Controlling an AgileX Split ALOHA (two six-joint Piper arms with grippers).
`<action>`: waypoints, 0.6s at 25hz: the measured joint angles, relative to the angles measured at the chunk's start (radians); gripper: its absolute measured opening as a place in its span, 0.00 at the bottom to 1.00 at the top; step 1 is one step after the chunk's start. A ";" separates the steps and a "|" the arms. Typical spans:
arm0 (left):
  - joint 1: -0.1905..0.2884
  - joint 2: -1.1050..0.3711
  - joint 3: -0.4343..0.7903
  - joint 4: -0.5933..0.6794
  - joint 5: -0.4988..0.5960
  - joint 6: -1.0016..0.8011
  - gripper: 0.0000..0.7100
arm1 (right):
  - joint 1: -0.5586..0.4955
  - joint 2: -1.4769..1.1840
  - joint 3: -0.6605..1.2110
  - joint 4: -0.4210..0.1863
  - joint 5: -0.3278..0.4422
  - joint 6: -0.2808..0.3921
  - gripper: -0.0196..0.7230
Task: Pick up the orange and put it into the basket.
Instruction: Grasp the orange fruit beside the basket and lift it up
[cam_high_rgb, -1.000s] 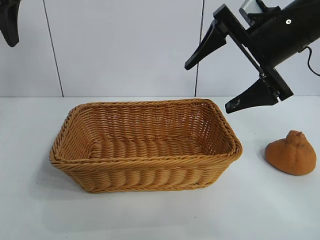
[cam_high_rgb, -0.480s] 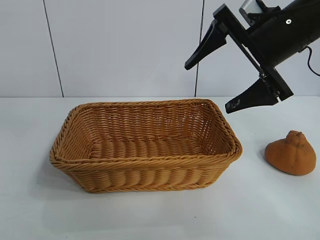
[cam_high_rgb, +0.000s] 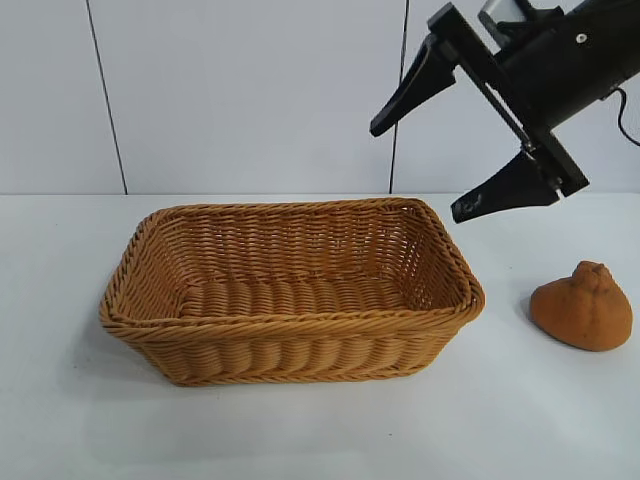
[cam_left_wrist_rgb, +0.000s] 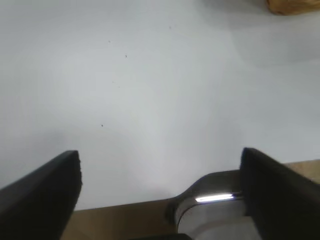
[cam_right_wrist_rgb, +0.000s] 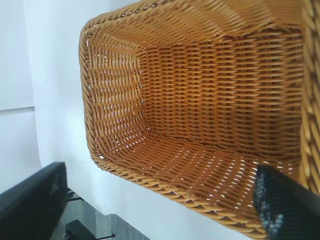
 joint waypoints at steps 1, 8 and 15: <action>0.000 -0.024 0.000 0.000 0.000 0.000 0.86 | 0.000 0.000 -0.026 -0.073 0.016 0.045 0.96; 0.000 -0.225 0.002 0.000 0.000 0.000 0.86 | -0.013 0.005 -0.099 -0.434 0.131 0.210 0.96; 0.000 -0.289 0.002 0.000 0.001 0.000 0.86 | -0.109 0.078 -0.099 -0.453 0.145 0.220 0.96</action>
